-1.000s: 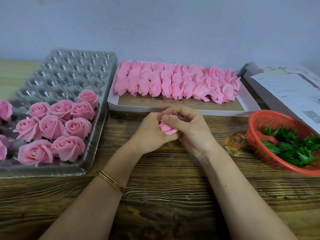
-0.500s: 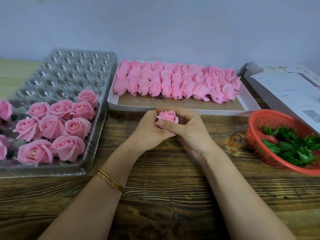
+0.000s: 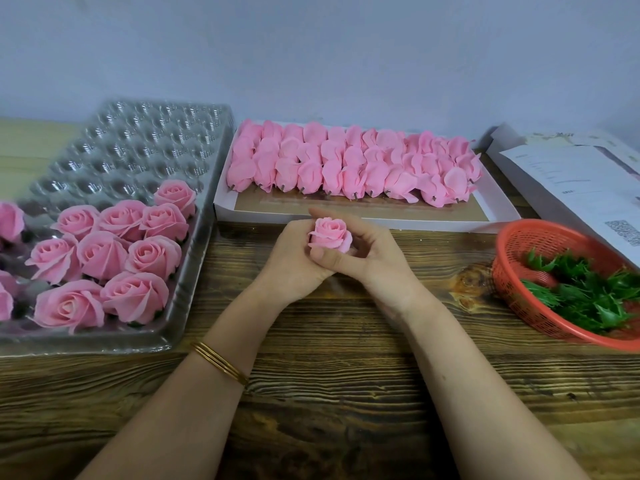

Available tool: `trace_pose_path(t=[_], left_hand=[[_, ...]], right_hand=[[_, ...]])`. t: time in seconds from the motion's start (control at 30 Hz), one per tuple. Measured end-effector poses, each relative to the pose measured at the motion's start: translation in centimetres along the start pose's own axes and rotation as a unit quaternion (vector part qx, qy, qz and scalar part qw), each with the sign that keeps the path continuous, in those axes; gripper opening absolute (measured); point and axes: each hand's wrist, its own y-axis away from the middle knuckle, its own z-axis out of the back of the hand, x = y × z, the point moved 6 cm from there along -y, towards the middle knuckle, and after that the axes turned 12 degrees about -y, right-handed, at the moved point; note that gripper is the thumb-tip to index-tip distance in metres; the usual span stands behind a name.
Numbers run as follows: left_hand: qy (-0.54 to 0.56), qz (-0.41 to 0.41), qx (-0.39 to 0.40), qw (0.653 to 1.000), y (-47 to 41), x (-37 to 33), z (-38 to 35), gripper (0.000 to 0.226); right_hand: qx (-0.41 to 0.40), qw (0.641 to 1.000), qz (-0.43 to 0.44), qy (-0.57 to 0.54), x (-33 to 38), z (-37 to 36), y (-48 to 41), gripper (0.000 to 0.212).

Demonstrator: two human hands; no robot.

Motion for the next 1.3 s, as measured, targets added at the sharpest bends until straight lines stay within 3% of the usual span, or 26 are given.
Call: trace_pose_path(t=[0.13,0.27,0.43,0.57,0.97,1.3], left_hand=[[0.024,0.019,-0.028,0.999,0.1,0.1,0.0,0.016],[-0.002,0.022,-0.031,0.999,0.2,0.1,0.0,0.015],[-0.015,0.029,-0.029,0.999,0.2,0.3,0.0,0.02],[-0.021,0.031,-0.03,0.999,0.2,0.4,0.0,0.014],[-0.038,0.033,-0.004,0.999,0.3,0.1,-0.1,0.035],[-0.019,0.026,-0.008,0.999,0.2,0.2,-0.3,0.028]], right_hand=[[-0.069,0.995,0.009,-0.073,0.4,1.0,-0.2,0.034],[-0.147,0.986,0.074,-0.039,1.2,1.6,0.1,0.024],[-0.106,0.985,0.139,-0.013,1.8,0.6,0.3,0.014],[-0.058,0.991,0.119,-0.024,1.5,0.1,0.1,0.014],[-0.014,0.998,0.049,-0.032,0.9,-0.5,-0.1,0.023],[-0.029,0.999,0.035,0.013,0.8,-0.5,0.1,0.02]])
